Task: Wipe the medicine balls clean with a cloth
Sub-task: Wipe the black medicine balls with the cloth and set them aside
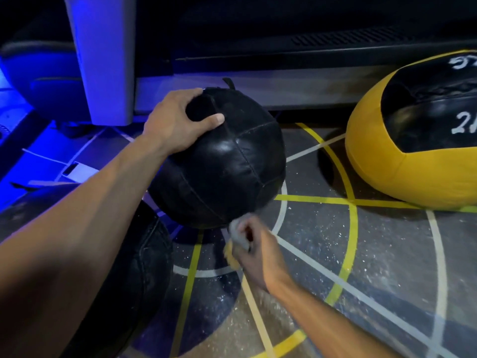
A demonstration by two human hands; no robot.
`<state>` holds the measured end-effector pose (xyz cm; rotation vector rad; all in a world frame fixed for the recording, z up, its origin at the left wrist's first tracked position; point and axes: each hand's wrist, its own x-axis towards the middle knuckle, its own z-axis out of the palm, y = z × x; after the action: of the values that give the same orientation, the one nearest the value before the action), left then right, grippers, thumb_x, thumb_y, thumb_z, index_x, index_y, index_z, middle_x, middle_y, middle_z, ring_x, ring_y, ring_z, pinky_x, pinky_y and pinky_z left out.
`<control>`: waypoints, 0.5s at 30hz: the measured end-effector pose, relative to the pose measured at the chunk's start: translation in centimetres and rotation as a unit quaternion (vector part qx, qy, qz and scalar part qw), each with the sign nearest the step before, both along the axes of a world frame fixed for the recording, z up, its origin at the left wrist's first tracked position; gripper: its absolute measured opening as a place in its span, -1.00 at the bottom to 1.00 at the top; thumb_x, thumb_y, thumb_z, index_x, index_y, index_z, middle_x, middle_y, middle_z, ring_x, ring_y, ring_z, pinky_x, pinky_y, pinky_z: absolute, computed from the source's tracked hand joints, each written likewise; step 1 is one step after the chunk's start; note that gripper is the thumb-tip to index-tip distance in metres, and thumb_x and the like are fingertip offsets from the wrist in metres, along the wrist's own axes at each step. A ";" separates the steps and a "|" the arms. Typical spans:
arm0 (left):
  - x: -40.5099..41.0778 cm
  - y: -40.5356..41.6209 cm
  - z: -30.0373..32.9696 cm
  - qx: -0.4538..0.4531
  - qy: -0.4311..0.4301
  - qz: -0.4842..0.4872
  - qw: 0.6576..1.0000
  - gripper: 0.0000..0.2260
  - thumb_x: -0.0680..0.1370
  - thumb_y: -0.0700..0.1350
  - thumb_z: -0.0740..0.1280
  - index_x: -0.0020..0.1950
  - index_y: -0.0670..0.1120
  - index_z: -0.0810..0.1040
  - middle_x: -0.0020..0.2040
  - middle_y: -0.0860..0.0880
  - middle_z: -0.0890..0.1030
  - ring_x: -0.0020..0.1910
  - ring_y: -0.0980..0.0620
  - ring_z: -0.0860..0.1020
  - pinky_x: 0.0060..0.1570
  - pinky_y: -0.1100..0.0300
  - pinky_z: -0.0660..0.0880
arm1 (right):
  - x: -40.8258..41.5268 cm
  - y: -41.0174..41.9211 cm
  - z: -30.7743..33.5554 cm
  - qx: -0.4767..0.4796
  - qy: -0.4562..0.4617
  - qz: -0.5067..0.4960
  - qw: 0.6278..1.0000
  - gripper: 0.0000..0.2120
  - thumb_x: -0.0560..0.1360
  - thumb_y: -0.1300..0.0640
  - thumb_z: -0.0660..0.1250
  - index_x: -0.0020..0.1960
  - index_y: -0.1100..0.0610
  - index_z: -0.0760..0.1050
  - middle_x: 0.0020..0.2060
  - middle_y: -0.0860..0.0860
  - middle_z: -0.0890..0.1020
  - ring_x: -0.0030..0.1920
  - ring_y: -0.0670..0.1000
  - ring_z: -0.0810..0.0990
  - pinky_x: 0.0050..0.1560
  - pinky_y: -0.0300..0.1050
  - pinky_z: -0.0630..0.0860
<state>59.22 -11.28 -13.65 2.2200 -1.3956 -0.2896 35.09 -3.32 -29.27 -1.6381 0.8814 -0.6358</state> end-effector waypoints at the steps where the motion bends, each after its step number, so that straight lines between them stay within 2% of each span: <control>1: -0.3 0.0 0.0 0.007 -0.011 0.003 1.000 -0.24 0.43 0.43 0.41 0.55 0.14 0.38 0.51 0.10 0.43 0.46 0.05 0.42 0.45 -0.01 0.37 | -0.9 0.3 -1.1 0.017 0.018 0.034 0.999 -0.77 0.41 0.48 0.29 -0.09 0.18 0.46 -0.23 0.09 0.51 -0.24 -0.14 0.48 -0.20 -0.27 0.41; 3: -1.1 0.1 0.1 0.011 -0.034 -0.017 0.999 -0.25 0.44 0.45 0.37 0.56 0.16 0.36 0.52 0.10 0.41 0.49 0.06 0.39 0.46 -0.02 0.35 | -2.9 -0.5 -2.1 0.109 0.051 0.029 0.992 -0.61 0.42 0.45 0.35 -0.10 -0.06 0.56 -0.21 -0.01 0.65 -0.18 -0.09 0.60 -0.17 -0.15 0.52; 4: -1.6 0.3 0.4 0.004 -0.029 -0.041 0.999 -0.26 0.46 0.43 0.37 0.57 0.16 0.35 0.53 0.11 0.41 0.50 0.09 0.37 0.48 0.02 0.32 | -3.9 -1.4 -2.2 0.156 0.047 -0.015 0.987 -0.60 0.46 0.44 0.37 -0.08 -0.08 0.56 -0.20 -0.02 0.68 -0.19 -0.03 0.64 -0.21 -0.02 0.59; 6: -2.0 1.2 1.3 -0.032 0.056 -0.097 0.993 -0.30 0.49 0.33 0.43 0.58 0.17 0.34 0.51 0.20 0.42 0.49 0.22 0.35 0.52 0.13 0.27 | -5.8 -4.1 -1.4 0.175 0.049 -0.131 0.974 -0.66 0.51 0.38 0.38 -0.01 -0.08 0.54 -0.13 -0.01 0.67 -0.17 0.04 0.66 -0.22 0.14 0.66; 7: -1.6 2.1 1.6 -0.052 0.101 -0.123 0.986 -0.30 0.48 0.30 0.46 0.57 0.17 0.35 0.50 0.24 0.41 0.49 0.28 0.34 0.53 0.13 0.26 | -6.8 -5.6 -0.8 0.163 0.042 -0.196 0.966 -0.68 0.53 0.34 0.39 0.03 -0.09 0.53 -0.06 -0.02 0.64 -0.11 0.06 0.65 -0.21 0.12 0.68; 8: -0.7 3.2 1.4 -0.075 0.114 -0.130 0.982 -0.29 0.46 0.30 0.47 0.56 0.18 0.36 0.51 0.25 0.40 0.50 0.29 0.32 0.55 0.09 0.25 | -7.6 -7.0 -0.1 0.147 0.015 -0.252 0.956 -0.68 0.53 0.32 0.38 0.06 -0.09 0.52 0.00 -0.02 0.62 -0.06 0.07 0.63 -0.25 0.02 0.67; 10: 1.6 5.6 -0.1 -0.111 0.123 -0.069 0.984 -0.25 0.40 0.37 0.49 0.54 0.22 0.36 0.53 0.22 0.38 0.53 0.23 0.31 0.54 -0.05 0.28 | -8.9 -8.9 1.6 0.103 -0.039 -0.310 0.944 -0.65 0.53 0.34 0.36 0.16 -0.06 0.51 0.07 -0.01 0.60 -0.05 0.02 0.61 -0.31 -0.19 0.58; 12: 2.1 7.9 -2.4 -0.079 0.188 0.071 0.976 -0.10 0.29 0.47 0.49 0.55 0.22 0.32 0.54 0.16 0.39 0.51 0.10 0.38 0.50 -0.11 0.33 | -9.6 -9.6 3.1 0.052 -0.041 -0.295 0.953 -0.62 0.53 0.33 0.37 0.23 -0.06 0.51 0.09 -0.09 0.61 -0.05 -0.10 0.61 -0.23 -0.14 0.59; 13: 1.8 8.7 -3.6 -0.040 0.248 0.139 0.958 -0.03 0.23 0.52 0.49 0.56 0.18 0.32 0.52 0.10 0.43 0.47 0.01 0.44 0.45 -0.11 0.39 | -9.5 -9.6 3.6 0.032 -0.029 -0.274 0.961 -0.60 0.53 0.33 0.37 0.23 -0.09 0.52 0.09 -0.15 0.60 -0.04 -0.14 0.62 -0.17 -0.10 0.62; 15: 0.8 9.5 -5.4 0.006 0.381 0.205 0.902 0.03 0.14 0.60 0.45 0.51 0.15 0.37 0.42 -0.01 0.56 0.27 -0.12 0.59 0.23 -0.09 0.51 | -9.0 -9.4 3.8 0.018 -0.011 -0.232 0.972 -0.56 0.53 0.34 0.37 0.23 -0.13 0.55 0.11 -0.19 0.61 0.03 -0.13 0.65 -0.03 -0.03 0.67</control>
<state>60.00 -1.79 -19.00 1.9918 -0.4965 -0.8908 26.07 -12.72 -25.47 -1.3941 1.2676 -0.9503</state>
